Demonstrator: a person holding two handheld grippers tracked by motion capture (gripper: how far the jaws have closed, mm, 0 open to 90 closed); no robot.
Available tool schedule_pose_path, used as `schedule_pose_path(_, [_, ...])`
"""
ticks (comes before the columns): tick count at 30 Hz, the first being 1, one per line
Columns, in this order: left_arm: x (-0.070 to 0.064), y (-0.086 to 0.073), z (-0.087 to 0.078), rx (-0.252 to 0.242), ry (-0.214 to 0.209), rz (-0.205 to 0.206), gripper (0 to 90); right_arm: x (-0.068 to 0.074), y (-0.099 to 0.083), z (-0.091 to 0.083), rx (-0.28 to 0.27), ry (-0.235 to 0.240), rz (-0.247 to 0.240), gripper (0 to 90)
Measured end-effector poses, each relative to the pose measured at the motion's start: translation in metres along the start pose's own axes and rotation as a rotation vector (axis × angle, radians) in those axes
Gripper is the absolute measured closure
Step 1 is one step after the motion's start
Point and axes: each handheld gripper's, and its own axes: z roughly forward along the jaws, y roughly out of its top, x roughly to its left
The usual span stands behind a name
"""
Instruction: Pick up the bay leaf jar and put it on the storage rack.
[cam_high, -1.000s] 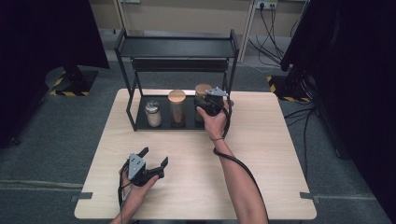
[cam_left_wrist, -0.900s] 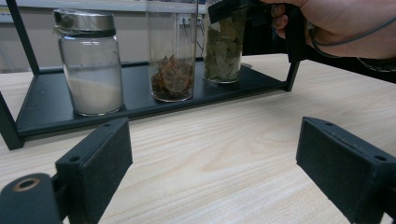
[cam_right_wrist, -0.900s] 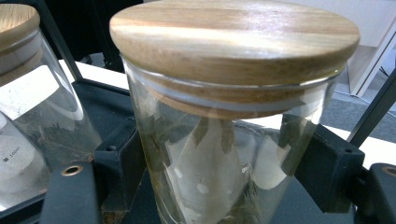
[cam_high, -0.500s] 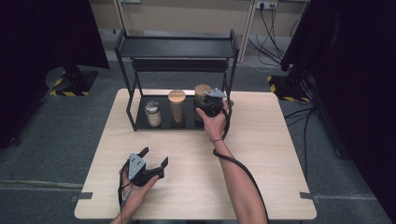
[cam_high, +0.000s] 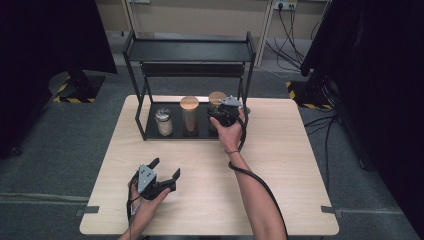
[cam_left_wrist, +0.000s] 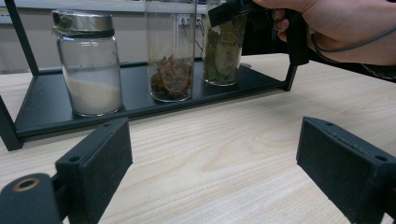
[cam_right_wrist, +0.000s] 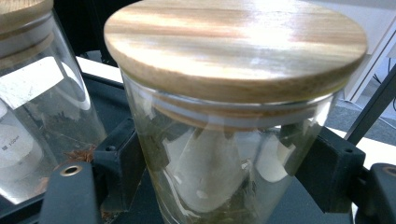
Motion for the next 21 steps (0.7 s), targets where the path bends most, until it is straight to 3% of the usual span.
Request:
schedule_pose_path(6, [-0.0001, 0.0000, 0.0000, 0.000, 0.001, 0.001, 10.0, -0.0007, 0.0004, -0.0004, 0.011, 0.011, -0.004, 22.3])
schedule_pose_path(21, [-0.0004, 0.0001, 0.0002, 0.002, 0.002, 0.002, 10.0, 0.0000, -0.0014, -0.0026, 0.039, 0.043, 0.041, 8.2])
